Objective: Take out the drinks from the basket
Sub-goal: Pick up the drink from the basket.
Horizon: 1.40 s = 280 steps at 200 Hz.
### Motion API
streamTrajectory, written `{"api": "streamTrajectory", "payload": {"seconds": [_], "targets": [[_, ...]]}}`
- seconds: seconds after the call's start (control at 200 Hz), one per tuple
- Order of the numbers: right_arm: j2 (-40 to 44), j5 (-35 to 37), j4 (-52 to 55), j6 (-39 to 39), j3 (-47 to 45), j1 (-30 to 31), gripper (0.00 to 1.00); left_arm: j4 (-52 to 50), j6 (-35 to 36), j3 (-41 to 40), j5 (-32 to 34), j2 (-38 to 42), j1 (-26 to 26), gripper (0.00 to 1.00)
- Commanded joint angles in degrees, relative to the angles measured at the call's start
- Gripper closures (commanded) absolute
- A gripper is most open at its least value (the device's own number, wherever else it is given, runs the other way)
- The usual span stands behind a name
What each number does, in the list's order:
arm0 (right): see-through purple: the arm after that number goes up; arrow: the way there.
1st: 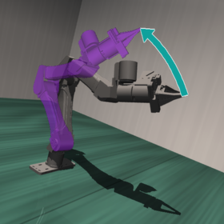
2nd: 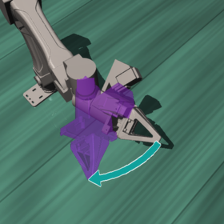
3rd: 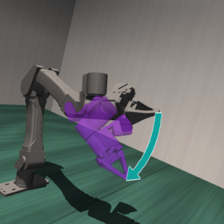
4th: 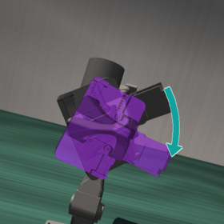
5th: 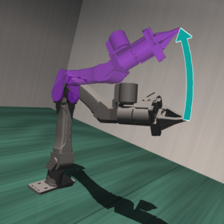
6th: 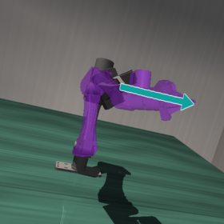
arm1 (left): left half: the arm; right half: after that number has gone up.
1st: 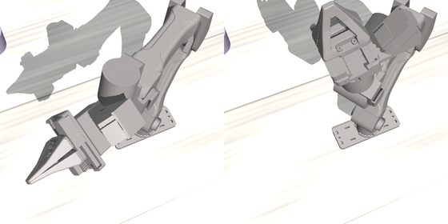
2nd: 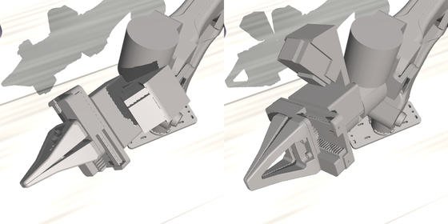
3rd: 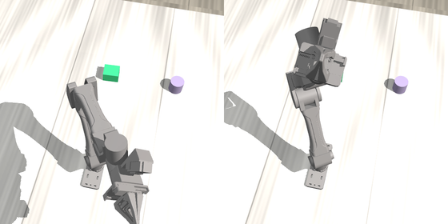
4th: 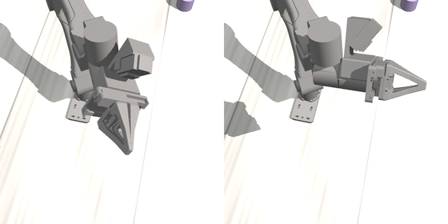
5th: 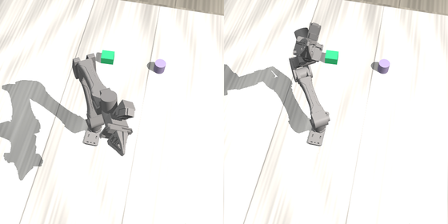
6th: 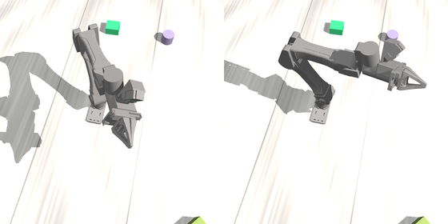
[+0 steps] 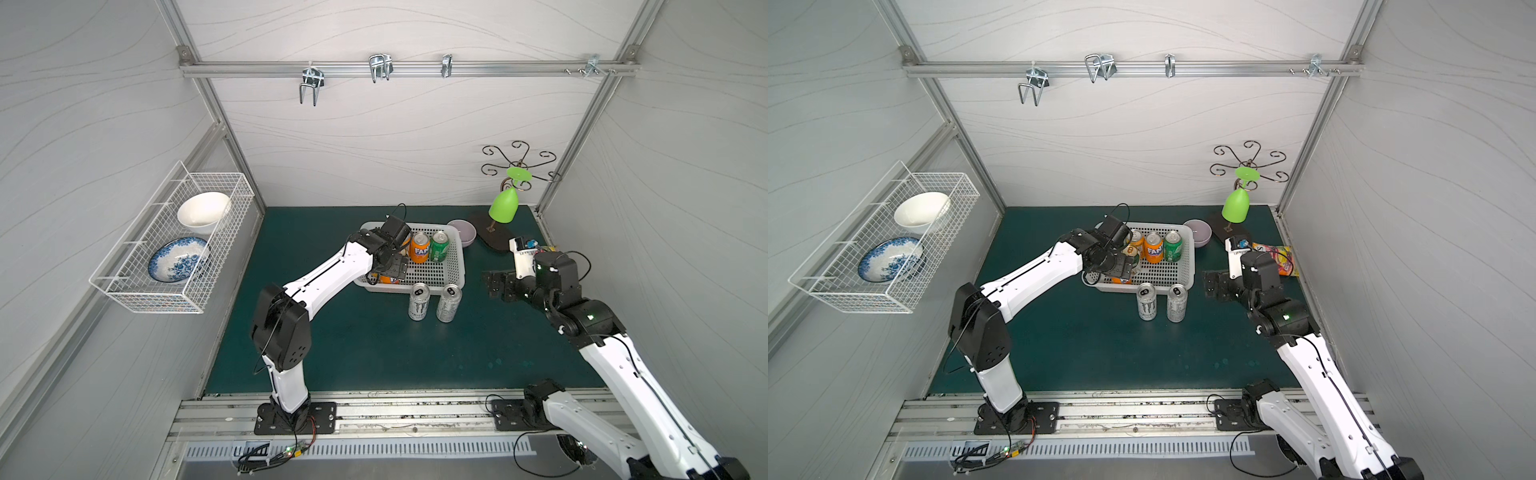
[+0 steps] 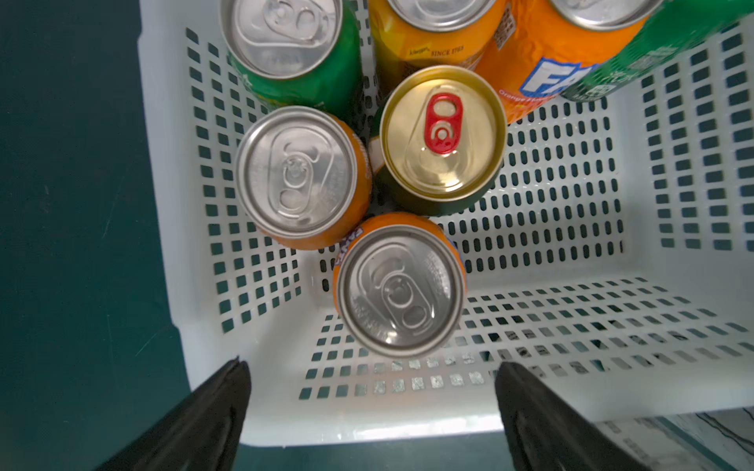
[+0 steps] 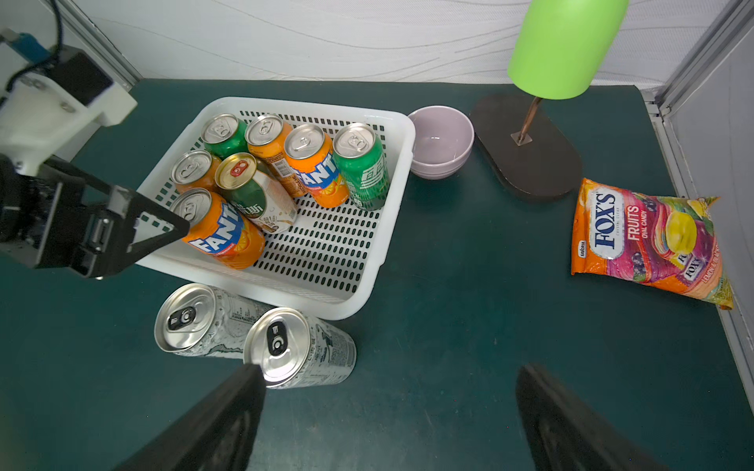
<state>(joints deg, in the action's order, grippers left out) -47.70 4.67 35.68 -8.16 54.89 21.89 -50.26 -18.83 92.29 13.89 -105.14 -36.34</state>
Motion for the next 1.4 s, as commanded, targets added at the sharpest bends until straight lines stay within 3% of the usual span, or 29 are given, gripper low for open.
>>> {"api": "streamTrajectory", "payload": {"seconds": [0.0,0.345,0.745,1.025,1.396], "targets": [[0.7,-1.6,1.0,-0.6,-0.4,-0.6,0.01,1.5,0.0,3.0,-0.8,-3.0,-0.3,0.02],[0.8,-2.6,0.6,-1.1,-1.4,-0.8,0.01,2.7,-0.3,6.0,-0.1,-10.5,-0.3,0.02],[0.9,-2.8,0.0,-1.2,-2.0,-0.7,0.01,2.4,-0.1,7.7,2.8,-13.4,-0.3,0.2],[0.7,-2.5,-0.2,-1.0,-2.3,-0.8,0.01,2.3,0.5,7.4,2.1,-11.3,-0.3,0.39],[-0.1,-2.1,-0.5,-0.5,-1.9,-0.8,0.01,2.3,1.6,5.0,-0.2,-2.7,-0.3,0.41]]}}
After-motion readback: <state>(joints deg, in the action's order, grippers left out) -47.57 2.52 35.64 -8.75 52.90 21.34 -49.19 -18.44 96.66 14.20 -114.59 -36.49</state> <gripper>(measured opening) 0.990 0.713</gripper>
